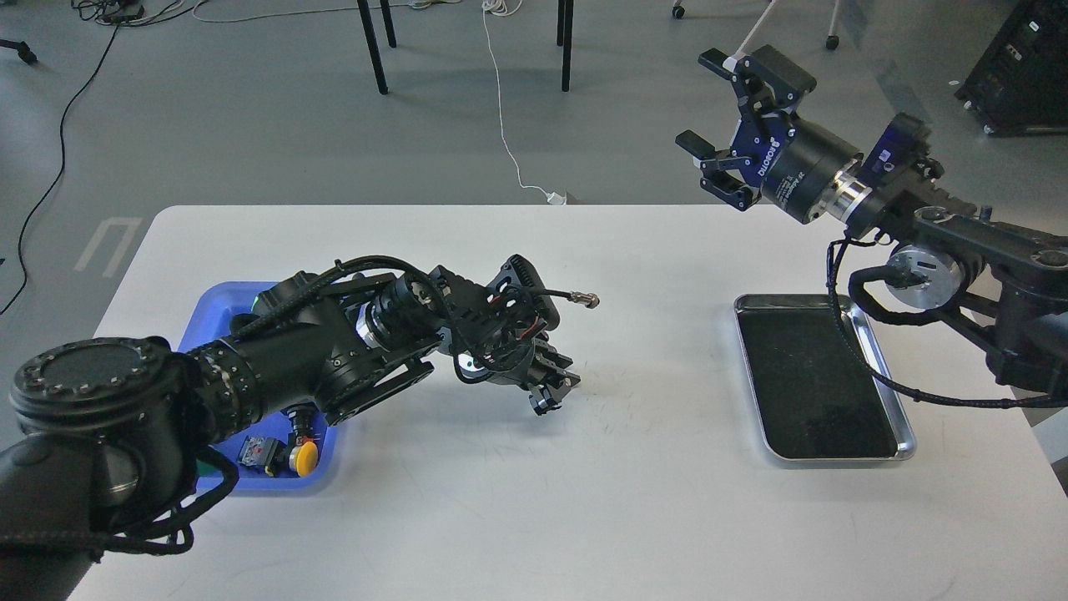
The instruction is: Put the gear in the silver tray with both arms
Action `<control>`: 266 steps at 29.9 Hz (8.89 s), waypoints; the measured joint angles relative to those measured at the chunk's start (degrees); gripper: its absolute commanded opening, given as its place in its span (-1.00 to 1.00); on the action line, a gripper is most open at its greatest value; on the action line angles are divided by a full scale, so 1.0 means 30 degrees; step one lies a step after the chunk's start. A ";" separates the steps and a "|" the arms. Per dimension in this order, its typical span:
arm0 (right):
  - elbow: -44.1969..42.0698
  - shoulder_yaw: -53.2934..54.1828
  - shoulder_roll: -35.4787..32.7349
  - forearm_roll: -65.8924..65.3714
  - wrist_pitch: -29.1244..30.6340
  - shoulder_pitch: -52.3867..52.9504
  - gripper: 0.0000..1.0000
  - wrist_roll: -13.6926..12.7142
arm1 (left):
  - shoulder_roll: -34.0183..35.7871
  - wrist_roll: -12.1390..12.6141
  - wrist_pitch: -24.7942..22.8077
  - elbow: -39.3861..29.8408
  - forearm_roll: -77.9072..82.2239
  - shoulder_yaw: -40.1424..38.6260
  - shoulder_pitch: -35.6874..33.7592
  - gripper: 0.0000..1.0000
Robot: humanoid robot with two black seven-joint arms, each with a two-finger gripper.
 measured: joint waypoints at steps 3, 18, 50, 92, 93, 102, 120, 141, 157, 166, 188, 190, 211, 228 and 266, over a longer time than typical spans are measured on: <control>-0.0017 -0.0015 0.0000 -0.0011 -0.0007 -0.0040 0.98 0.0000 | -0.0001 -0.0001 0.0004 -0.0186 -0.0017 0.0002 -0.0025 -0.74; -0.0116 -0.0021 0.0000 -0.0012 -0.0032 -0.0129 0.98 0.0000 | 0.0001 -0.0001 -0.0060 -0.1676 -0.0507 0.0600 0.0002 -0.65; 0.0517 0.0014 -0.2283 -0.0064 0.0250 -0.1434 0.98 0.0000 | 0.1482 -0.0002 0.1715 -0.2798 -0.9266 -0.2069 0.0181 0.95; 0.1616 -1.8751 0.8421 -2.0400 -0.5988 0.7897 0.85 0.0001 | 0.6505 0.1245 0.0817 -0.7421 -2.9059 -1.9664 1.3181 0.96; 0.1524 -1.9068 0.8704 -2.0401 -0.6229 0.7905 0.84 0.0001 | 0.6505 0.1245 0.0817 -0.7437 -2.9063 -1.9665 1.3196 0.96; 0.0780 -2.0107 0.9924 -2.0405 -0.6969 0.7939 0.57 -0.0005 | 0.6504 0.1245 0.0817 -0.7792 -2.9052 -1.9954 1.3260 0.96; -0.0455 -2.0212 1.0254 -2.0121 -0.7585 0.7121 0.28 0.0002 | 0.6431 0.1216 0.0818 -0.7996 -2.9071 -2.0181 1.3507 0.96; -0.0668 -2.0218 1.0253 -2.0108 -0.7686 0.6540 -0.40 0.0002 | 0.6432 0.1262 0.0830 -0.8065 -2.9042 -2.0290 1.3550 0.96; -0.0444 -2.0107 1.0253 -2.0087 -0.7641 0.6790 -0.75 0.0001 | 0.6488 0.1276 0.0818 -0.8065 -2.9067 -2.0308 1.3550 0.96; 0.0818 -1.9606 0.6645 -2.0187 -0.7765 0.8473 -0.73 0.0005 | 0.6535 0.1276 0.0794 -0.8074 -2.9073 -2.0290 1.3551 0.96; -0.3108 -1.9268 0.0278 -2.0999 -0.7746 0.4381 -0.68 0.0002 | 0.6390 0.1298 0.0670 -0.8210 -2.8951 -2.0146 1.3550 0.96; -0.3801 -1.9259 0.0371 -2.0994 -0.7779 0.3735 -0.67 0.0001 | 0.6380 0.1302 0.0671 -0.8210 -2.8952 -2.0135 1.3550 0.96; -0.5544 -1.9027 0.1533 -2.0871 -0.7827 0.2744 -0.42 0.0000 | 0.6439 0.1304 0.0636 -0.8390 -2.8952 -2.0130 1.3550 0.96; -0.1689 -1.5266 -0.0855 -1.9793 -0.8053 0.4598 0.96 -0.0001 | 0.6520 0.1230 0.0610 -0.8406 -2.8955 -2.0063 1.3551 0.96; -0.0209 0.6227 0.2400 -0.2527 -0.4686 -0.8214 0.98 0.0004 | 1.7224 -0.0004 0.2082 -0.8415 0.0000 -1.1195 1.0794 0.64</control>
